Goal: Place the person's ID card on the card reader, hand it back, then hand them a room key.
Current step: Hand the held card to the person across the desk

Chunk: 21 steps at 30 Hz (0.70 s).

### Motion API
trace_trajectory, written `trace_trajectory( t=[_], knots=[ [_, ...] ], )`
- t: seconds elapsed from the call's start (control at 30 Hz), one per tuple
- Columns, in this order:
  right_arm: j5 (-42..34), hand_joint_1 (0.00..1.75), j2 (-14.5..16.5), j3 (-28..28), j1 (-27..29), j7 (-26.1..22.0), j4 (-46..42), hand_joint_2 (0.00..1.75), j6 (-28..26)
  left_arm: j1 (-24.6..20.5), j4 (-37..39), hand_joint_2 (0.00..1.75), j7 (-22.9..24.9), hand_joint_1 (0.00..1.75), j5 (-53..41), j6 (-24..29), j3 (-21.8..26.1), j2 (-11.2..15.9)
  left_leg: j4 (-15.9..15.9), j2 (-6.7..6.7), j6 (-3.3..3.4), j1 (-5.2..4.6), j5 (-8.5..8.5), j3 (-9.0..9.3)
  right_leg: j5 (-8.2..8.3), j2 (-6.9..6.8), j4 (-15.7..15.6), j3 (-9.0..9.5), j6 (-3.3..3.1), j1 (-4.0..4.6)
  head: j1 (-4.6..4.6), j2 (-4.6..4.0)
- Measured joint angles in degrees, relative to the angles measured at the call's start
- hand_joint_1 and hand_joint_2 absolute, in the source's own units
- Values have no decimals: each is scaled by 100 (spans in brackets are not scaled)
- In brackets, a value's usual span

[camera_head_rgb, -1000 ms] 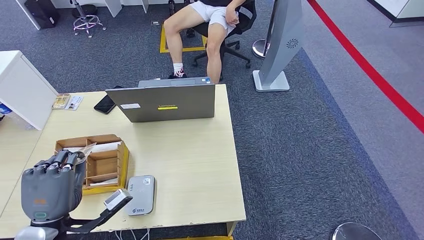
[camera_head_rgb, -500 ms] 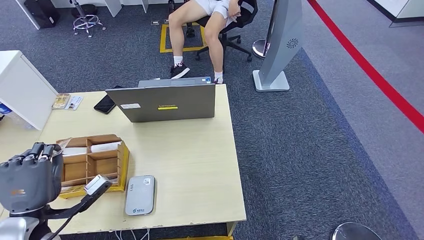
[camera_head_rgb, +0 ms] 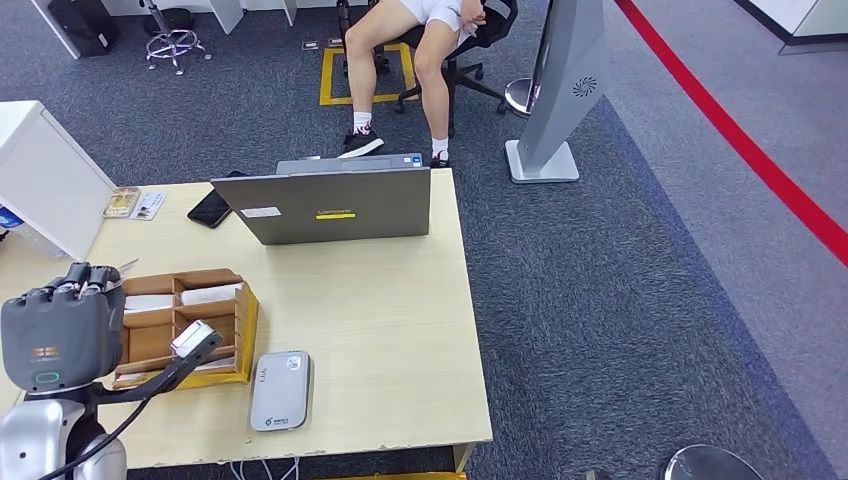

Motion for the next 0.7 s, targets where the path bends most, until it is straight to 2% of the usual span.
trace_trajectory(
  t=[0.7],
  knots=[
    [-73,0,-15,-145,9,337,17,175,-100,-267,547,175,162,175,-122,24,-8,192,0,1,0,0,0,0,0,4,0,-2,0,0,0,-1]
  ],
)
